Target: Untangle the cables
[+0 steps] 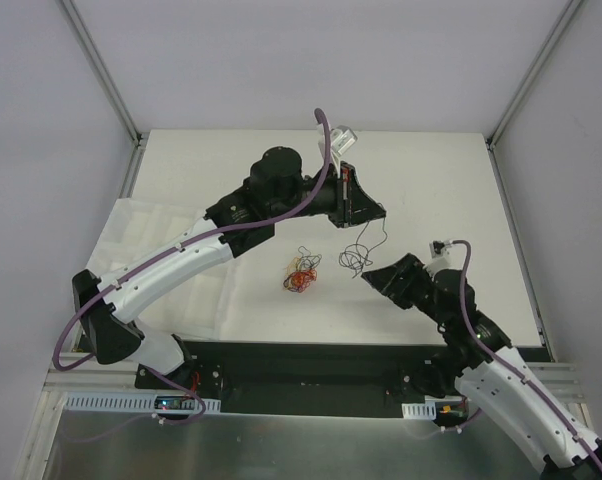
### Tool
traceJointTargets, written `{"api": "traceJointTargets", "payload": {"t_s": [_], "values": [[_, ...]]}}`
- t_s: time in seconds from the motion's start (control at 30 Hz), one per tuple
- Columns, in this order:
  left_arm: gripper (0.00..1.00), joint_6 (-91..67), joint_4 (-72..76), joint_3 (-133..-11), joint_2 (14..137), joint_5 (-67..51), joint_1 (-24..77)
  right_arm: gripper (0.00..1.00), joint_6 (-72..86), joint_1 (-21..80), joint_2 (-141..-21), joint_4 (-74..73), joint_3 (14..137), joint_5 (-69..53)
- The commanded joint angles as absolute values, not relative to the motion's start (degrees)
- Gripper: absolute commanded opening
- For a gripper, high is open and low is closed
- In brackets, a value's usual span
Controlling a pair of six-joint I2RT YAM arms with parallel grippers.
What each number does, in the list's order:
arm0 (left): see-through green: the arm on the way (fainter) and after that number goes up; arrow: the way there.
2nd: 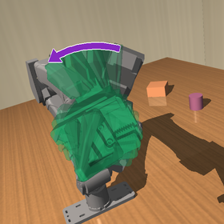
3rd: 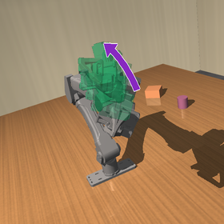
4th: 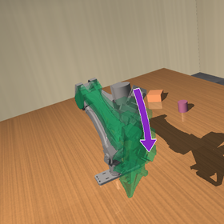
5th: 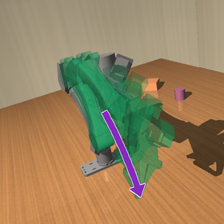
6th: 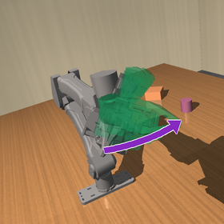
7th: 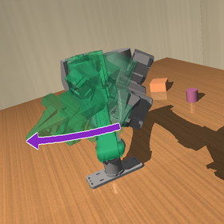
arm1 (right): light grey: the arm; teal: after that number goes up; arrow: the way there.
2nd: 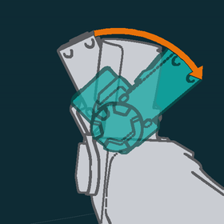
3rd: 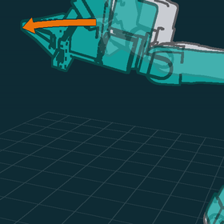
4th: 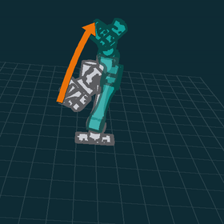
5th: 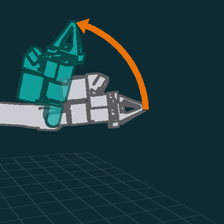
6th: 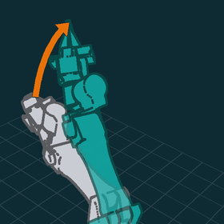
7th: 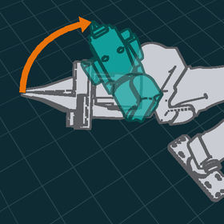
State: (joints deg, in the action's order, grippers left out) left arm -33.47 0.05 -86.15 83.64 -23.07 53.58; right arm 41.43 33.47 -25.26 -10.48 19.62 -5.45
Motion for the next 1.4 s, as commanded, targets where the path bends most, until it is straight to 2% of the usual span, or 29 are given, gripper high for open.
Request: {"api": "traceJointTargets", "payload": {"t_s": [0.0,0.1,0.17,0.2,0.33,0.43,0.47,0.5,0.63,0.73,0.77,0.83,1.03,1.17,1.37], "values": [[0.0,-32.08,1.32,-89.65,80.95,-21.53,53.79,0.68,55.43,31.38,-21.46,-3.62,14.43,-6.06],[0.0,-32.08,1.32,-90.35,81.65,-21.88,53.7,0.65,62.56,28.66,-18.12,2.98,9.24,-7.99],[0.0,-31.99,1.32,-90.53,81.74,-21.89,53.7,0.66,62.76,26.55,-15.22,0.98,8.0,-6.86],[0.0,-32.17,1.32,-90.61,81.74,-21.88,53.7,0.68,61.8,25.41,-14.07,-4.69,8.26,-5.64],[0.0,-32.17,1.32,-90.62,81.39,-21.27,53.7,0.85,55.39,21.46,-13.97,-14.5,9.49,-2.63],[0.0,-31.64,1.14,-90.26,80.77,-20.48,53.79,0.99,52.04,16.54,-16.34,-14.77,9.67,-7.02],[0.0,-31.47,1.14,-90.09,80.6,-20.13,53.7,0.99,51.42,14.7,-17.22,-13.98,9.67,-9.64],[0.0,-31.29,1.14,-90.0,80.42,-19.95,53.7,0.97,51.07,12.07,-18.1,-12.76,9.49,-12.37],[0.0,-30.85,0.97,-90.09,80.42,-19.42,53.7,0.97,47.82,3.27,-23.28,-8.02,10.63,-24.92],[0.0,-30.59,0.97,-90.26,80.68,-19.16,53.7,0.78,51.48,1.85,-28.28,1.89,10.55,-34.86],[0.0,-30.32,0.88,-90.35,80.86,-19.16,53.7,0.74,53.85,1.76,-29.78,5.41,9.94,-37.24],[0.0,-30.06,0.88,-90.35,81.12,-18.9,53.7,0.73,59.3,1.93,-31.55,10.97,8.8,-40.33],[0.0,-29.18,0.79,-90.35,81.83,-18.11,53.61,0.74,66.17,5.7,-29.09,12.04,9.14,-40.34],[0.0,-28.83,0.7,-90.88,82.53,-18.1,53.61,0.65,71.09,9.57,-28.22,11.78,8.88,-39.55],[0.0,-29.18,0.61,-91.93,83.67,-18.02,53.7,0.63,74.26,14.14,-29.0,12.74,8.7,-37.18]]}}
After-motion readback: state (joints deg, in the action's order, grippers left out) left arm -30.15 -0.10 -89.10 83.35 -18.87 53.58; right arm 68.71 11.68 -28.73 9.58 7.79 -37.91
